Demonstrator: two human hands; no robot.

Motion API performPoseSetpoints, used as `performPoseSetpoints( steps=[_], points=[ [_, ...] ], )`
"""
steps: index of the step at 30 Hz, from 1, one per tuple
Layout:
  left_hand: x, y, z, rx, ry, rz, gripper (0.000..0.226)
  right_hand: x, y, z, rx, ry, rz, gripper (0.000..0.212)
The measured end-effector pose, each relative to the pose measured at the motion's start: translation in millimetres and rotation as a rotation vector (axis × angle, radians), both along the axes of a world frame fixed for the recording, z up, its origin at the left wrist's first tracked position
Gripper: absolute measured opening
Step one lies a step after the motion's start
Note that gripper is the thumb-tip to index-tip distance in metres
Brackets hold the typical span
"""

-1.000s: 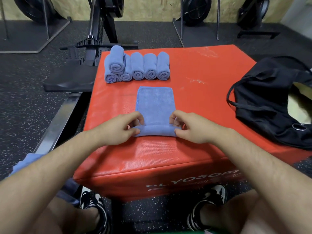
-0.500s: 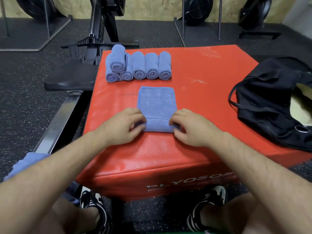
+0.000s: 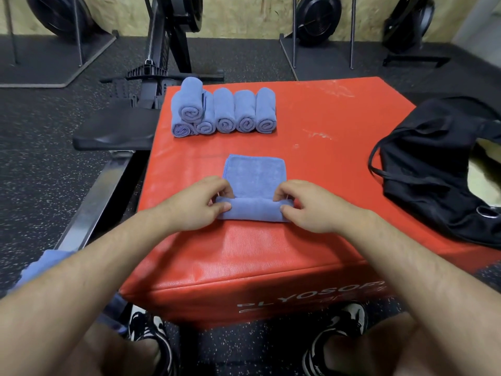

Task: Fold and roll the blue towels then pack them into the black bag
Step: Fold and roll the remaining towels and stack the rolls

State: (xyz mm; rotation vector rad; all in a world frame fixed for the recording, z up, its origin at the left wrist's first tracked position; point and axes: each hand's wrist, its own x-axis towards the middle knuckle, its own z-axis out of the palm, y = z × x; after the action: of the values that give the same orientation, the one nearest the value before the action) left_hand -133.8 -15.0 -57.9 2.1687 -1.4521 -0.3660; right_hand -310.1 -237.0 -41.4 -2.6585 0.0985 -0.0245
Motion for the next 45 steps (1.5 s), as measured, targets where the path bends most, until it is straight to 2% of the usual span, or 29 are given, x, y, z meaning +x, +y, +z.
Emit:
performPoseSetpoints(
  steps=[1,5,8,9,12,15,17,20,22,24,28,30,33,35,36,39,45],
  points=[
    [1,-1,-2,-0.034,-0.061,0.002,0.008,2,-1,-3,-0.043,-0.051,0.008,0.021],
    [1,-8,-2,-0.145,-0.262,-0.055,0.015,6,0,-7,-0.141,-0.220,0.017,0.023],
    [0,-9,2,-0.158,-0.317,-0.106,0.016,5,4,-5,-0.204,-0.210,0.049,0.016],
    [1,-8,2,-0.125,-0.324,-0.110,0.022,5,3,-6,-0.238,-0.184,0.056,0.016],
    [10,-4,-3,0.020,-0.340,-0.097,0.053,5,-1,-9,-0.329,-0.096,0.039,0.037],
    [13,-8,-5,0.007,-0.291,-0.095,0.050,7,-2,-9,-0.283,-0.094,0.008,0.036],
    [13,-10,1,-0.013,-0.183,-0.072,0.044,5,-2,-2,-0.168,-0.054,-0.010,0.036],
    [14,-8,5,0.024,0.075,-0.010,0.027,3,-5,8,-0.001,0.060,-0.026,0.032],
    [13,-9,4,0.030,0.109,0.004,0.016,4,-6,6,0.043,0.066,-0.041,0.028],
    [12,-11,1,0.008,0.029,0.018,0.012,7,-7,0,0.029,-0.014,-0.043,0.026],
    [15,-15,-3,-0.086,-0.151,-0.003,0.032,12,-7,-3,-0.049,-0.144,-0.055,0.029],
    [12,-17,0,-0.133,-0.225,-0.027,0.023,13,-3,-2,-0.085,-0.183,-0.039,0.034],
    [9,-20,0,-0.135,-0.403,-0.038,0.021,13,-1,-3,-0.199,-0.198,-0.016,0.025],
    [13,-18,-3,-0.044,-0.478,-0.038,0.038,13,-4,-4,-0.236,-0.144,-0.015,0.026],
    [15,-18,-5,0.011,-0.489,-0.038,0.049,14,-6,-4,-0.251,-0.108,-0.015,0.034],
    [16,-22,-7,0.057,-0.423,-0.028,0.060,16,-7,-5,-0.240,-0.069,-0.016,0.047],
    [15,-23,9,0.203,-0.167,-0.041,0.070,13,-9,11,0.017,0.063,-0.057,0.032]
  ],
)
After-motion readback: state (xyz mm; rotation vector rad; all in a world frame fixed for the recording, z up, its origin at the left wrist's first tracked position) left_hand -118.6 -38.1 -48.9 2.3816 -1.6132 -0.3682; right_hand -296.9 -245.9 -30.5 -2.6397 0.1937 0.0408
